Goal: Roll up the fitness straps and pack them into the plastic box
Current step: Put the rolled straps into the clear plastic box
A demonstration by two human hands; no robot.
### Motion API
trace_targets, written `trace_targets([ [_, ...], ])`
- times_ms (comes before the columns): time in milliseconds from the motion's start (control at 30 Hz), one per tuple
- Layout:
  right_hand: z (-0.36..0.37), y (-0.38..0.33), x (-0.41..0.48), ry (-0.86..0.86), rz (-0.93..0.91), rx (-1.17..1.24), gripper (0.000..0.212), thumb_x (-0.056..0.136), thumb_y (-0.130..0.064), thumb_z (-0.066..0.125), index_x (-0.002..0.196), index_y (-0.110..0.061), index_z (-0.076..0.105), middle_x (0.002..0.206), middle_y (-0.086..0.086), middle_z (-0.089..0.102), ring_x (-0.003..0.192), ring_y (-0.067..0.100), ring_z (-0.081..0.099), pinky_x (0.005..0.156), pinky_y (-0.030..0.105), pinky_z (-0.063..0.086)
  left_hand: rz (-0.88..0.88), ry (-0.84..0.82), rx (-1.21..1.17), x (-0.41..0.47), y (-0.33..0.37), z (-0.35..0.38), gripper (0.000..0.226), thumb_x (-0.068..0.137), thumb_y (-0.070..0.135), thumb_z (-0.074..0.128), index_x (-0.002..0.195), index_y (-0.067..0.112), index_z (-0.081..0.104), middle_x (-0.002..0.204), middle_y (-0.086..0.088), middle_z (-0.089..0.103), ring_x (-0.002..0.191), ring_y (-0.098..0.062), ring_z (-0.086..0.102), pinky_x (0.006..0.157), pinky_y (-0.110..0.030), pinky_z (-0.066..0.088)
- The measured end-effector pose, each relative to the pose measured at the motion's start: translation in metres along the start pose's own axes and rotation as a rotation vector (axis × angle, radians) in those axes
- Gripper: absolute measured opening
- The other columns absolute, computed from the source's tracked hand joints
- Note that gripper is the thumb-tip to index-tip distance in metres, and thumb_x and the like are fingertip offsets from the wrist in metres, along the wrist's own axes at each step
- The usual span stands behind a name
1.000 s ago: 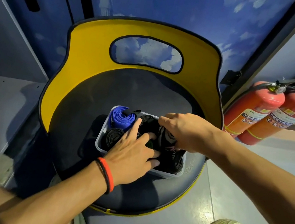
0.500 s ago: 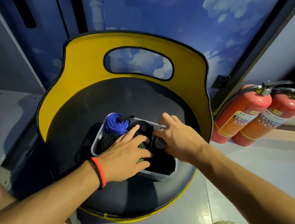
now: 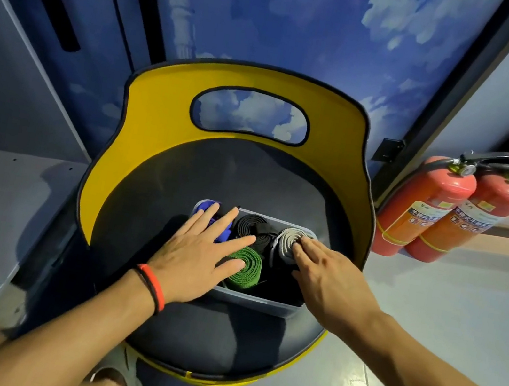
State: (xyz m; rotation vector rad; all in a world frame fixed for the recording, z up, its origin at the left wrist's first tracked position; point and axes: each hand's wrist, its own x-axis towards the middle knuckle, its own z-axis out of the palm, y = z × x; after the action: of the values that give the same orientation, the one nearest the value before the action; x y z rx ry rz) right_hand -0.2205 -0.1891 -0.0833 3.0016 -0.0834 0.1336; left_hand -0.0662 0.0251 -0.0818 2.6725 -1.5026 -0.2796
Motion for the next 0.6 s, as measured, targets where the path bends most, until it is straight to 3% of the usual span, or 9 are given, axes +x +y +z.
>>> trace_targets([
  [100, -0.006, 0.002, 0.016, -0.02, 0.001, 0.027, 0.021, 0.092, -0.021, 0.063, 0.109, -0.009, 0.068, 0.099, 0.011, 0.07, 0.084, 0.032, 0.069, 0.069, 0.04, 0.055, 0.013, -0.004, 0.032, 0.0, 0.003, 0.002, 0.064, 0.091, 0.07, -0.006, 0.153, 0.058, 0.006, 0.168, 0.004, -0.013, 0.154, -0.03, -0.019, 0.121, -0.04, -0.016],
  [167, -0.005, -0.003, 0.012, -0.022, 0.012, 0.013, 0.025, 0.095, -0.023, 0.056, 0.115, -0.009, 0.066, 0.104, 0.011, 0.068, 0.087, 0.031, 0.067, 0.071, 0.04, 0.055, 0.017, 0.001, 0.067, -0.001, 0.005, 0.004, 0.063, 0.092, 0.065, -0.008, 0.154, 0.058, 0.002, 0.169, 0.004, -0.012, 0.154, -0.033, -0.019, 0.12, -0.042, -0.017],
  [333, 0.0, -0.018, -0.003, -0.048, 0.102, 0.004, 0.044, 0.101, -0.028, 0.046, 0.134, -0.001, 0.058, 0.125, 0.019, 0.064, 0.109, 0.036, 0.064, 0.089, 0.044, 0.057, 0.013, 0.012, 0.0, -0.005, 0.002, 0.01, 0.051, 0.105, 0.052, 0.015, 0.155, 0.055, 0.008, 0.169, 0.008, -0.007, 0.153, -0.032, -0.022, 0.123, -0.044, -0.013],
  [600, -0.037, -0.022, 0.017, -0.136, 0.201, 0.077, 0.035, 0.094, -0.046, 0.045, 0.107, -0.02, 0.065, 0.107, 0.003, 0.068, 0.095, 0.026, 0.065, 0.081, 0.035, 0.05, 0.005, -0.016, -0.052, -0.009, 0.001, 0.002, 0.053, 0.108, 0.051, 0.02, 0.159, 0.046, 0.007, 0.169, 0.012, -0.009, 0.154, -0.026, -0.022, 0.122, -0.04, -0.014],
])
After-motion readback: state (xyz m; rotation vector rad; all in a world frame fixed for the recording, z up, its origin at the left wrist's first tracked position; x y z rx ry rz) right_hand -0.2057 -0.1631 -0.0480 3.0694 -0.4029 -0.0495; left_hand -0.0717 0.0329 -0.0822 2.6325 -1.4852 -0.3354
